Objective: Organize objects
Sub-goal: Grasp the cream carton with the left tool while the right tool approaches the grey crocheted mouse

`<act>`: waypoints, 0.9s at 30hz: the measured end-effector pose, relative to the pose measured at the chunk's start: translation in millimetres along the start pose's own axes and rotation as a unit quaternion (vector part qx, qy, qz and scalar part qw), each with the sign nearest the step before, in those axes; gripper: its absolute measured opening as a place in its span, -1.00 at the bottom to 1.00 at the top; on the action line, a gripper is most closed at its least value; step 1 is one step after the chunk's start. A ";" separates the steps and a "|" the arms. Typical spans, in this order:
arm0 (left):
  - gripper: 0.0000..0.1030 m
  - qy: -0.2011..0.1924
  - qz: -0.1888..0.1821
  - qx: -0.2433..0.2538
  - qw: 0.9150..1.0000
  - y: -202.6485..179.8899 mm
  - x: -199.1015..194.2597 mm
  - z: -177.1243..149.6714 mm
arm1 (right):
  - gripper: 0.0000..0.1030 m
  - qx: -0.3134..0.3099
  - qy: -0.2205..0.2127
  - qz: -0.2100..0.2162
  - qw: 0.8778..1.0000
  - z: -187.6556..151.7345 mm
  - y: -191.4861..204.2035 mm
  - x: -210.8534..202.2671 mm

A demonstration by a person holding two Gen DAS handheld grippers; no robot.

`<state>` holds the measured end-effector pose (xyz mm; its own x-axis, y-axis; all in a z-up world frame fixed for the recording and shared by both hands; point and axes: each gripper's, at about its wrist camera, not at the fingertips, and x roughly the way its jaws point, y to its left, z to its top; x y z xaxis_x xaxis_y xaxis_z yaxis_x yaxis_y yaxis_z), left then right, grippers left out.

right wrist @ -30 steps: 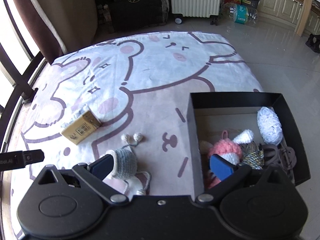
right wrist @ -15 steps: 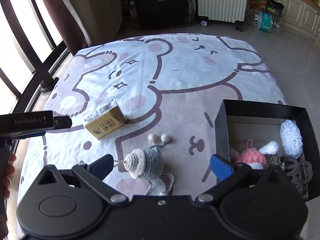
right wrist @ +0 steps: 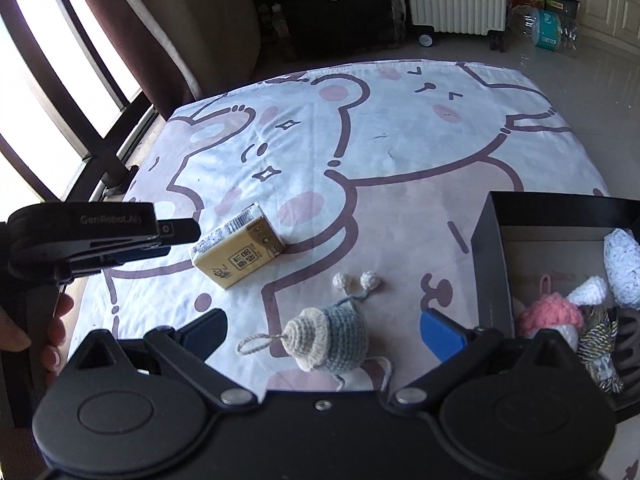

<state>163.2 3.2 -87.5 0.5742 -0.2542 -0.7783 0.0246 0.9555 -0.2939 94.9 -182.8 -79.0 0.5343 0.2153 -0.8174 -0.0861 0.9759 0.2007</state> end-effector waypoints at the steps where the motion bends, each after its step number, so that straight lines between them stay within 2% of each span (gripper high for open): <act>1: -0.28 -0.002 -0.001 0.004 1.000 -1.6 2.2 0.7 | 1.00 -0.015 -0.002 -0.002 1.000 -1.5 3.0 1.1; 4: -0.27 -0.001 -0.006 0.009 1.000 -5.0 9.4 0.6 | 1.00 -0.051 0.002 -0.009 0.999 -6.1 10.0 5.3; 8: -0.16 0.000 0.003 0.016 1.000 -8.5 16.4 -3.0 | 1.00 -0.086 0.036 0.029 0.995 -11.2 11.7 13.1; 10: 0.07 0.000 0.015 0.013 1.000 -8.5 19.1 -4.9 | 1.00 -0.104 0.040 0.026 0.993 -13.0 12.5 14.7; 15: 0.10 0.007 0.017 0.018 1.000 -8.5 25.7 -8.7 | 1.00 -0.169 0.037 0.005 0.985 -19.9 16.8 18.3; 19: 0.06 0.015 0.018 0.036 0.999 -13.9 29.5 -11.6 | 1.00 -0.204 0.024 -0.002 0.979 -21.6 21.8 19.2; 21: -0.08 0.017 0.028 0.058 0.998 -19.0 30.7 -12.2 | 0.98 -0.201 0.019 -0.006 0.979 -19.1 21.6 21.5; 22: -0.21 0.018 0.029 0.066 0.997 -20.6 31.0 -12.4 | 0.95 -0.196 0.022 -0.008 0.980 -17.4 21.2 23.7; 23: -0.31 0.021 0.026 0.070 0.997 -21.5 31.3 -12.7 | 0.84 -0.193 0.026 -0.007 0.981 -16.0 21.1 26.1; 26: -0.34 0.028 0.027 0.079 0.996 -22.7 32.1 -13.5 | 0.77 -0.193 0.033 -0.013 0.981 -14.4 23.2 32.4; 27: -0.35 0.028 0.026 0.081 0.996 -22.7 31.7 -13.3 | 0.69 -0.196 0.037 -0.015 0.980 -14.6 24.1 34.4</act>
<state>170.0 -28.6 -112.9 0.5310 -0.2070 -0.8217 0.1299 0.9781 -0.1625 98.9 -151.3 -110.1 0.4802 0.1741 -0.8597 -0.3951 0.9180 -0.0349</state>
